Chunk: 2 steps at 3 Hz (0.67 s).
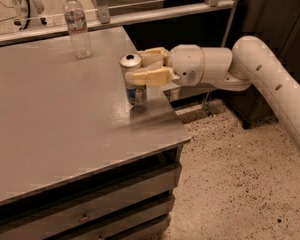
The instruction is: Place redbull can upright
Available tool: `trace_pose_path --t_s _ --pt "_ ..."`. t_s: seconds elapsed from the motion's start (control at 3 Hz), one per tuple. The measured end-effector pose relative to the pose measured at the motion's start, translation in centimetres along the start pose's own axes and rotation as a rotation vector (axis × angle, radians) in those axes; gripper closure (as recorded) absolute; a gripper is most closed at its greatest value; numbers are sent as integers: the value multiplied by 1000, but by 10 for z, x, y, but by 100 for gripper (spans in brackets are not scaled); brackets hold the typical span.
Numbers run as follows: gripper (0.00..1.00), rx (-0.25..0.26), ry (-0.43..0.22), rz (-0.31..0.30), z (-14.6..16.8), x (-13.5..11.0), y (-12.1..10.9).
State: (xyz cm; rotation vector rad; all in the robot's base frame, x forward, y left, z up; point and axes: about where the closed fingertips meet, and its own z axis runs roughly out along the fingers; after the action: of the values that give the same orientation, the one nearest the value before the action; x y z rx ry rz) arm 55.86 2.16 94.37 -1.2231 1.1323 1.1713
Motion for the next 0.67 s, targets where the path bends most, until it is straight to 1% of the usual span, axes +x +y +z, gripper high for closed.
trace_pose_path --t_s 0.33,0.67 --pt "82 9 -21 14 -4 6 -2" --pt "59 10 -41 35 -9 12 -3"
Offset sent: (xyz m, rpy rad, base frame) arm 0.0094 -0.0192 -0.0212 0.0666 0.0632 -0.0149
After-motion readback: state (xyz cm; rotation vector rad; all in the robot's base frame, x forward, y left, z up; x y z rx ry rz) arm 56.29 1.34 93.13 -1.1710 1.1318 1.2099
